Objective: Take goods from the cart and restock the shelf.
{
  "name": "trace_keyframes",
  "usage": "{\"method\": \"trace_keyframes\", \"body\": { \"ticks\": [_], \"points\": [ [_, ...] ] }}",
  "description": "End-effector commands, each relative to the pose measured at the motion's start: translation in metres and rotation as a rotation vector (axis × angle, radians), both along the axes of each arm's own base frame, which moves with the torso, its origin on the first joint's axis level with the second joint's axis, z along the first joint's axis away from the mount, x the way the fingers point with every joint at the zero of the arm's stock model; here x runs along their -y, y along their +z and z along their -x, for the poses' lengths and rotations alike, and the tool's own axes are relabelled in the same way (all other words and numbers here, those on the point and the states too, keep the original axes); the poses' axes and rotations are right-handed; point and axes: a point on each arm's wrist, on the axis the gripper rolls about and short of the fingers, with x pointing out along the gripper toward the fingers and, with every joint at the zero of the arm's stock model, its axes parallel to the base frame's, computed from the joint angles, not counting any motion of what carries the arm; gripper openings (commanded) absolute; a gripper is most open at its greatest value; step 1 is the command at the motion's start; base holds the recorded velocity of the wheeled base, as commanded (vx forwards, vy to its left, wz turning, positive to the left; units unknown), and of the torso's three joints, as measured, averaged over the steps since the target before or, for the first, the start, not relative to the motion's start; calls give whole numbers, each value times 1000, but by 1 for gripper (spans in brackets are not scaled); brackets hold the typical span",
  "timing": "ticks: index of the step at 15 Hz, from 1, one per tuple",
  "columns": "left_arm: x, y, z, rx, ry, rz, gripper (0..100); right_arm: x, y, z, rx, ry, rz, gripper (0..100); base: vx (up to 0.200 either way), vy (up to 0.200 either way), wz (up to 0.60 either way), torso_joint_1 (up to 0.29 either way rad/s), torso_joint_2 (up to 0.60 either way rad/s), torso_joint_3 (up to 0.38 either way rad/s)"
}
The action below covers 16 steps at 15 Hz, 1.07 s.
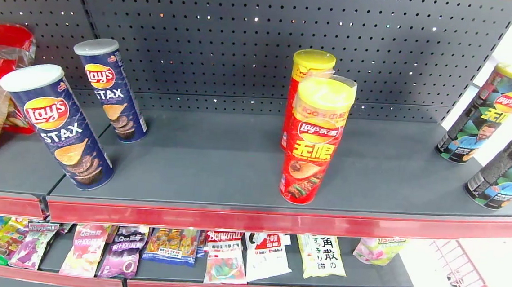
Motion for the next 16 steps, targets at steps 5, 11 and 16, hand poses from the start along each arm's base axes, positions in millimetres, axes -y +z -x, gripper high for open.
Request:
{"method": "trace_keyframes", "body": {
  "ticks": [5,11,16],
  "points": [
    [0,0,0,-2,0,1,100,-5,129,-57,-93,75,-194,100,0,0,0,0,0,0],
    [0,0,0,-2,1,0,100,-40,124,-140,-373,275,-138,100,0,0,0,0,0,0],
    [0,0,0,-2,0,0,100,-67,112,-198,-421,333,-35,100,0,0,0,0,0,0]
  ]
}}
